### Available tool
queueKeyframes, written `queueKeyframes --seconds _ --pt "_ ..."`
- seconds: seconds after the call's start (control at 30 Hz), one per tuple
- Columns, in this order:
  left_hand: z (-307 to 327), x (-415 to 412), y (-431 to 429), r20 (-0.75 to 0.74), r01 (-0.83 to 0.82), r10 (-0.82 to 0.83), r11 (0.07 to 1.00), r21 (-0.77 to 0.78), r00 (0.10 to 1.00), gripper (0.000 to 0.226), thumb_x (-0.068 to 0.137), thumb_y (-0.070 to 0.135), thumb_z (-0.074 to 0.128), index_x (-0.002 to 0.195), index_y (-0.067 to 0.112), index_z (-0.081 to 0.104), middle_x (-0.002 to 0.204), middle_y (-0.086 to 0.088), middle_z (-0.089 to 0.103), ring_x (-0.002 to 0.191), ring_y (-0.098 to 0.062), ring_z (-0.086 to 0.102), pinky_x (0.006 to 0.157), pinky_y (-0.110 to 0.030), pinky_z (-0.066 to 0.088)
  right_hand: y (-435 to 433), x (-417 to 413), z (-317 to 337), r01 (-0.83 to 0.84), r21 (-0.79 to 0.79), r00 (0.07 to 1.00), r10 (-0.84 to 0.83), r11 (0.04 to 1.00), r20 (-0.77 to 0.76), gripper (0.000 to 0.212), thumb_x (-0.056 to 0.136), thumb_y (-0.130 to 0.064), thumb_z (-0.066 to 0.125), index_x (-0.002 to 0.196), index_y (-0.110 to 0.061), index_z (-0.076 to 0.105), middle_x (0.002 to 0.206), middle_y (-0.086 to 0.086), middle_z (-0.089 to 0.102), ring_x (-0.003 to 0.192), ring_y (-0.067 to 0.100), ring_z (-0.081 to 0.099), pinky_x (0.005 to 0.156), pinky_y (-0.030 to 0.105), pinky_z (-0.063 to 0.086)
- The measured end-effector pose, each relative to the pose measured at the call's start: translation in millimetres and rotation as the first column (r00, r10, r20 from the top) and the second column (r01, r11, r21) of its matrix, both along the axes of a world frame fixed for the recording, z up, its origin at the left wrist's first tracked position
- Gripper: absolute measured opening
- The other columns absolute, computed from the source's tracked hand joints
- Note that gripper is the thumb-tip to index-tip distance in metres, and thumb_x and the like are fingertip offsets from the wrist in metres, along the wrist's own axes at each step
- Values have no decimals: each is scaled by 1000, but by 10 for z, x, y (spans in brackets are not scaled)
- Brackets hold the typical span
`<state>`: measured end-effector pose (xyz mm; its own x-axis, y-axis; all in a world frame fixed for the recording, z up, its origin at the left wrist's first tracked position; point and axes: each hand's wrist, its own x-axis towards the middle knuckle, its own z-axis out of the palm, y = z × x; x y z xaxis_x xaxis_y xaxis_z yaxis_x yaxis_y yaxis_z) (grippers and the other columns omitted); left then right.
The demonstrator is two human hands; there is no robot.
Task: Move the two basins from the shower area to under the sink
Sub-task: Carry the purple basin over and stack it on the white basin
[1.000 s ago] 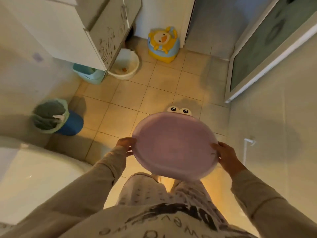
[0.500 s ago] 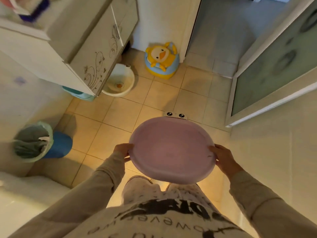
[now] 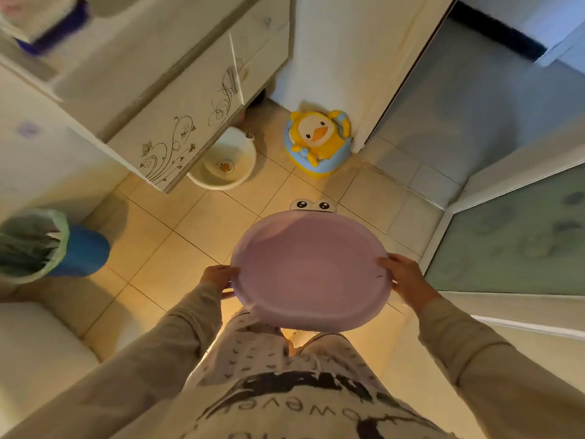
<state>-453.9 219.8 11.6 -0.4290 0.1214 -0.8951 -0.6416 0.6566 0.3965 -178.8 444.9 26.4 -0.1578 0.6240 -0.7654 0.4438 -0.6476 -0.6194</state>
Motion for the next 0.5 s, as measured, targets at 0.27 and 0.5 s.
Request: queueKeyframes --seconds 0.27,0.5 --pt "-19 -700 796 30 -110 111 994 -12 993 13 84 7 61 94 1 58 77 -9 57 87 -28 53 60 -31 47 946 -911 -53 -45 -25 998 46 999 36 40 82 -9 64 122 -2 59 114 17 62 100 32 57 74 35 51" --pt "209 -1362 1106 41 -167 170 984 -63 985 39 85 7 60 121 -8 57 99 -14 56 92 -26 50 75 -39 49 1476 -1812 -115 -83 -51 994 86 995 67 42 81 -8 68 121 -2 59 106 15 61 94 29 56 60 29 46"
